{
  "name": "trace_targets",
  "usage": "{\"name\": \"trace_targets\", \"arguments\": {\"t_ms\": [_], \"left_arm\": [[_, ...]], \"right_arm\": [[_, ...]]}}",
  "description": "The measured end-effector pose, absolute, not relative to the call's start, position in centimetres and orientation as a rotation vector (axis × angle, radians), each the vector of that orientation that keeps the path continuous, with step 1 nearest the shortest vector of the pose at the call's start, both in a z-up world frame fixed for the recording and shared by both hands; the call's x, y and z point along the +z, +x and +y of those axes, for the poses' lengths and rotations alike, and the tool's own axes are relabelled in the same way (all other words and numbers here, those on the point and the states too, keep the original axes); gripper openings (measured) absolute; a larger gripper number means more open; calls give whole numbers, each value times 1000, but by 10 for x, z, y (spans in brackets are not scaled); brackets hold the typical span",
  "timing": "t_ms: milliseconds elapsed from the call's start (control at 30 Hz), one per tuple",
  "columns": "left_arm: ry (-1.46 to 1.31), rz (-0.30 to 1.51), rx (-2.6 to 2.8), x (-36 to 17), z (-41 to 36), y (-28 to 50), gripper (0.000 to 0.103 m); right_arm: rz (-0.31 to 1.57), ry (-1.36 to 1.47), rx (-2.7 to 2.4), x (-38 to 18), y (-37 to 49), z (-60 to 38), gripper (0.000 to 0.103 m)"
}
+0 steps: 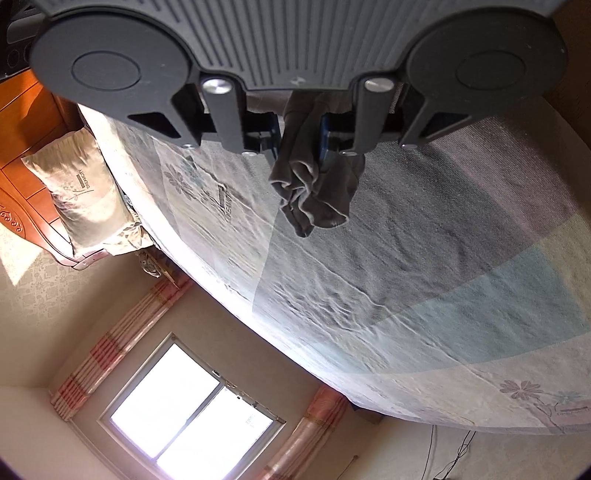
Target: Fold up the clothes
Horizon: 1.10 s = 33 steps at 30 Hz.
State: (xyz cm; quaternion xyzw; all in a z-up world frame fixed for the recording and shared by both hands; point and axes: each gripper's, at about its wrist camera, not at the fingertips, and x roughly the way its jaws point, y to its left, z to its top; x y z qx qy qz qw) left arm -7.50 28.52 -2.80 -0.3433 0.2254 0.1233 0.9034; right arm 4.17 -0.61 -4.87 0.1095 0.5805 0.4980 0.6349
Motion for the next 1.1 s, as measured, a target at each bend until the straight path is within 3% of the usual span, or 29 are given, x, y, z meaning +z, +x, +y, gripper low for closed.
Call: {"name": "trace_targets", "arguments": {"t_ms": [633, 1100], "left_arm": [[-627, 509, 37, -9, 212, -32, 18], [-505, 660, -52, -39, 158, 0, 18]], "right_arm": [[1288, 411, 1031, -55, 68, -70, 103], [1278, 465, 953, -62, 82, -96, 103]]}}
